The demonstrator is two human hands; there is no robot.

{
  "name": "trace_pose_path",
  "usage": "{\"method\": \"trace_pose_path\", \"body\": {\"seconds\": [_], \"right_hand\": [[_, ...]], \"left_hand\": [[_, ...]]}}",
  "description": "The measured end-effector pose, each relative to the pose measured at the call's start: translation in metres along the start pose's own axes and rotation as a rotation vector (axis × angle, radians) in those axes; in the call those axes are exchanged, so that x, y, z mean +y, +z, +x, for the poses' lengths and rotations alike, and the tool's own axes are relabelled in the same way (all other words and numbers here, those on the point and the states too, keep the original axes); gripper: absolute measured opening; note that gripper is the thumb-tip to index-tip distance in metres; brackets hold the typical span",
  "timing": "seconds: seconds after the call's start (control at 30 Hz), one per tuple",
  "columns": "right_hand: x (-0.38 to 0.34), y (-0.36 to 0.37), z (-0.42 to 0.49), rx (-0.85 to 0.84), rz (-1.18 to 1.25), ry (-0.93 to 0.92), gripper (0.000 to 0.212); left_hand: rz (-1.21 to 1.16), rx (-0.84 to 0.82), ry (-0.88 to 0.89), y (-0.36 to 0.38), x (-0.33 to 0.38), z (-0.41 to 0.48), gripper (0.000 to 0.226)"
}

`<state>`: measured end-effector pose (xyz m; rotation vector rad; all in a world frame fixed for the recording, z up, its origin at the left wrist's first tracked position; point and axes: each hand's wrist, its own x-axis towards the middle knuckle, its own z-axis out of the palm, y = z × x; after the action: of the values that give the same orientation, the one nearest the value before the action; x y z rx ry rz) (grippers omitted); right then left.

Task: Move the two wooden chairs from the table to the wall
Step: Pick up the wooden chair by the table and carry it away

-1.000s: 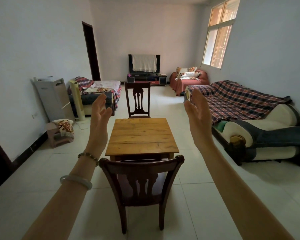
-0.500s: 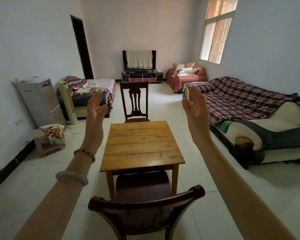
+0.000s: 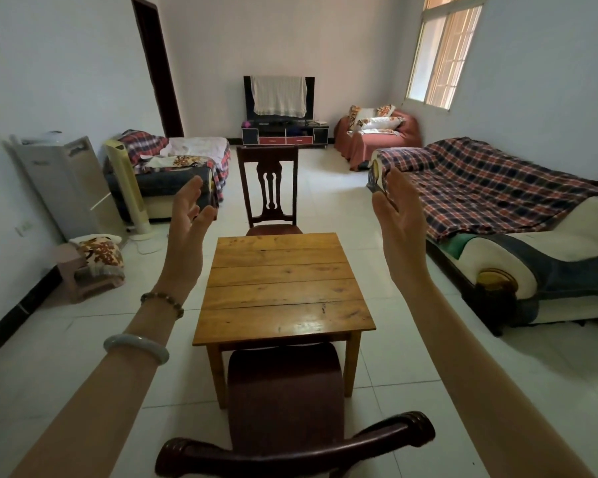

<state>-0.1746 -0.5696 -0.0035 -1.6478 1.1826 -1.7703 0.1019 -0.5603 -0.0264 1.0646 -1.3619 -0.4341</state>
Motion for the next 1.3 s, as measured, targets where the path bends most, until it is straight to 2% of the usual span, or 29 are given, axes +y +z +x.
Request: {"method": "trace_pose_path", "body": {"seconds": [0.2, 0.3, 0.4, 0.5, 0.67, 0.8, 1.03, 1.13, 1.23, 1.3], "right_hand": [[0.015, -0.002, 0.011, -0.016, 0.023, 0.006, 0.047], [0.025, -0.005, 0.003, -0.073, 0.054, 0.017, 0.045], [0.042, -0.011, -0.016, -0.185, 0.045, 0.015, 0.046], [0.066, -0.02, -0.042, -0.333, -0.029, 0.0, 0.048], [0.092, -0.03, -0.085, -0.508, -0.188, -0.024, 0.052], [0.098, -0.034, -0.105, -0.582, -0.213, 0.025, 0.058], [0.097, -0.038, -0.121, -0.644, -0.193, 0.008, 0.055], [0.104, -0.044, -0.136, -0.748, -0.298, -0.109, 0.059], [0.116, -0.055, -0.163, -0.965, -0.551, -0.363, 0.069], [0.125, -0.061, -0.184, -1.1, -0.698, -0.425, 0.077]], "left_hand": [[0.014, 0.01, -0.008, 0.004, -0.005, 0.004, 0.106], [0.073, -0.037, -0.021, 0.005, -0.01, -0.006, 0.102], [0.192, -0.191, -0.022, 0.003, -0.02, -0.034, 0.085], [0.327, -0.432, 0.04, -0.002, -0.038, -0.072, 0.066], [0.557, -0.683, 0.104, -0.005, -0.059, -0.127, 0.067], [0.613, -0.76, 0.12, 0.001, -0.065, -0.152, 0.069], [0.64, -0.8, 0.146, 0.003, -0.063, -0.169, 0.07], [0.663, -0.844, 0.162, 0.005, -0.064, -0.184, 0.072], [0.769, -0.949, 0.248, 0.007, -0.071, -0.208, 0.077], [0.849, -1.032, 0.265, 0.007, -0.079, -0.223, 0.082]]}}
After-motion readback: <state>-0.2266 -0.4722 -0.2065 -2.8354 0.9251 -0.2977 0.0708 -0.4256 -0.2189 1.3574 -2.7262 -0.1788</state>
